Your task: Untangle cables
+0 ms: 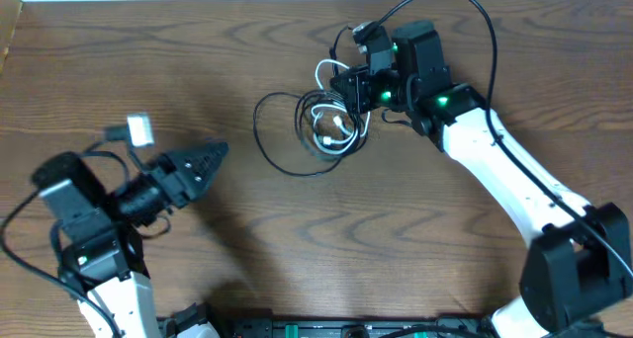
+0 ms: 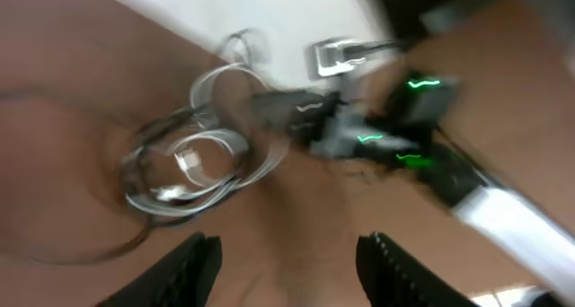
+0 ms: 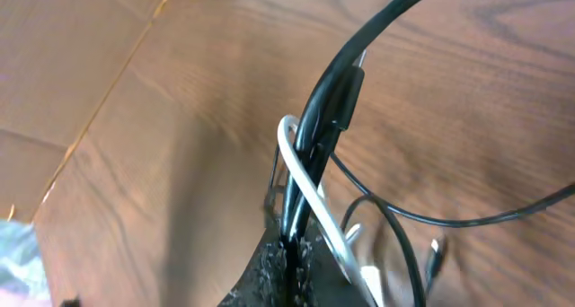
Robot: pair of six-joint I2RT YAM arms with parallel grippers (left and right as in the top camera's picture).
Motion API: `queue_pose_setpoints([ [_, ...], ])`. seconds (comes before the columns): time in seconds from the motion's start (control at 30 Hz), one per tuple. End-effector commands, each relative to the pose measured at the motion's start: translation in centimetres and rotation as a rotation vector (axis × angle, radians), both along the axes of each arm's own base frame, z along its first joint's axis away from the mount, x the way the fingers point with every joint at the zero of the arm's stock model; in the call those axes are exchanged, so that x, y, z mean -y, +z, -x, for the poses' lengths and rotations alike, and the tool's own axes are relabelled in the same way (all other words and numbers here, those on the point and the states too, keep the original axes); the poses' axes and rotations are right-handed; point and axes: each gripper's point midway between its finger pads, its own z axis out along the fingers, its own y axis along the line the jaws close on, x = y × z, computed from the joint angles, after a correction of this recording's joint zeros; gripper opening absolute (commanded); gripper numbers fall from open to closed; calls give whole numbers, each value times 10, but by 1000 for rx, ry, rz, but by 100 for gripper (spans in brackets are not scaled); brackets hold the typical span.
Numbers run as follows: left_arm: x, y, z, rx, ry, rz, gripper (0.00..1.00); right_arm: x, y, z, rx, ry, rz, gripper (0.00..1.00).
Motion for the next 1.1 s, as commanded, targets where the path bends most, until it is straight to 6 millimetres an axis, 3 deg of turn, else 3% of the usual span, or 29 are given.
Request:
queue_pose_setpoints([
  [0.0,-20,-57,-8,-64,84,-318,50,8,68,11,192,24,-3,1],
  [0.07,-14,-73,-3,-115,40,-360,50,19,84,15,241,-12,26,1],
  [0.27,12,-99,-4,-174,-82,-424,49,39,130,40,346,-41,37,1],
  [0.37,30,-106,-7,-163,-154,-446,49,45,143,53,360,-43,31,1],
  [0.47,49,-107,-10,-123,-225,-456,50,48,144,59,353,-41,35,1],
  [0.53,64,-105,-12,-83,-272,-460,58,49,140,61,333,-39,44,1],
  [0.67,94,-94,-14,35,-354,-474,84,51,129,66,286,-33,67,1],
  [0.73,109,-86,-16,108,-387,-478,90,52,126,67,275,-32,71,1],
  [0.83,125,-76,-20,199,-407,-496,95,50,126,70,268,-19,65,1],
  [1.07,142,-85,-38,216,-362,-562,95,40,135,89,279,38,39,1],
])
